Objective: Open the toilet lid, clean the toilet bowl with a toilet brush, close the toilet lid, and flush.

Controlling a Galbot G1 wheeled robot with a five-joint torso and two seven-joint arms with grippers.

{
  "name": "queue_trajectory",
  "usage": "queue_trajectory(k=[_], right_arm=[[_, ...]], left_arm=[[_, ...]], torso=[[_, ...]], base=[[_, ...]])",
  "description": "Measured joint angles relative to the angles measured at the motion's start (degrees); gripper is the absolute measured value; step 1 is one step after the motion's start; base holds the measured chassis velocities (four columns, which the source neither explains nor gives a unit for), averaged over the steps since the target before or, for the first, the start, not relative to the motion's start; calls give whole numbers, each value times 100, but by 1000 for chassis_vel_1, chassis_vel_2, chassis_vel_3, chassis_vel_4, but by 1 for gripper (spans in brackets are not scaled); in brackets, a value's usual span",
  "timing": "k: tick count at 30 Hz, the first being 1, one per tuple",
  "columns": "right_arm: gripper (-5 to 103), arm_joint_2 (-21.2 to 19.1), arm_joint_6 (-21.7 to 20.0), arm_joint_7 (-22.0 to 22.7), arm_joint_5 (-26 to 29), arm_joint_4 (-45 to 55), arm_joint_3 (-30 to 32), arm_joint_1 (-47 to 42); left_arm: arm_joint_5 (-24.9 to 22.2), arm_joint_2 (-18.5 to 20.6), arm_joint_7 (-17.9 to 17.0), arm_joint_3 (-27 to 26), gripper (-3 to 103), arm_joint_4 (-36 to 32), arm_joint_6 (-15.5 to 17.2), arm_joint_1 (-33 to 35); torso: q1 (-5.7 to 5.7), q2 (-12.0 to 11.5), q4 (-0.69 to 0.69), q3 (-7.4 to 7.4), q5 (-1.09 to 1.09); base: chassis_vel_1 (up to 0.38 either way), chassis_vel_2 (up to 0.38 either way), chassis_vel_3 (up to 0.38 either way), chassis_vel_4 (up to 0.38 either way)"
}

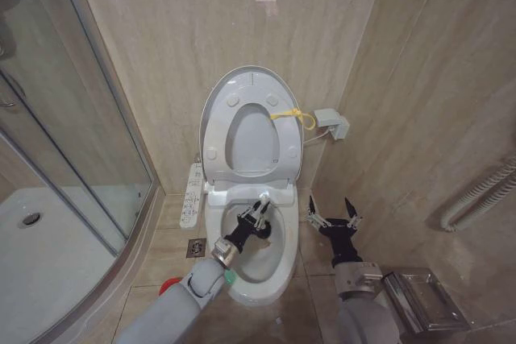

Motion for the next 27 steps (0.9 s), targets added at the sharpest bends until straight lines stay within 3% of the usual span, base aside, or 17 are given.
queue_trajectory(k=[8, 16, 22, 27], right_arm=[[100, 0, 0, 0, 0, 0, 0, 0], [100, 0, 0, 0, 0, 0, 0, 0], [100, 0, 0, 0, 0, 0, 0, 0], [100, 0, 0, 0, 0, 0, 0, 0]], left_arm=[[-25, -143, 4, 221, 19, -75, 39, -28], [-67, -163, 145, 301, 19, 838, -320, -227], [-68, -262, 209, 305, 19, 1445, -402, -423], [-67, -331, 210, 376, 19, 1306, -388, -450]], torso=[[0, 0, -2, 0, 0], [0, 0, -1, 0, -1], [0, 0, 0, 0, -1], [0, 0, -1, 0, 0]], base=[[0, 0, 0, 0], [0, 0, 0, 0], [0, 0, 0, 0], [0, 0, 0, 0]])
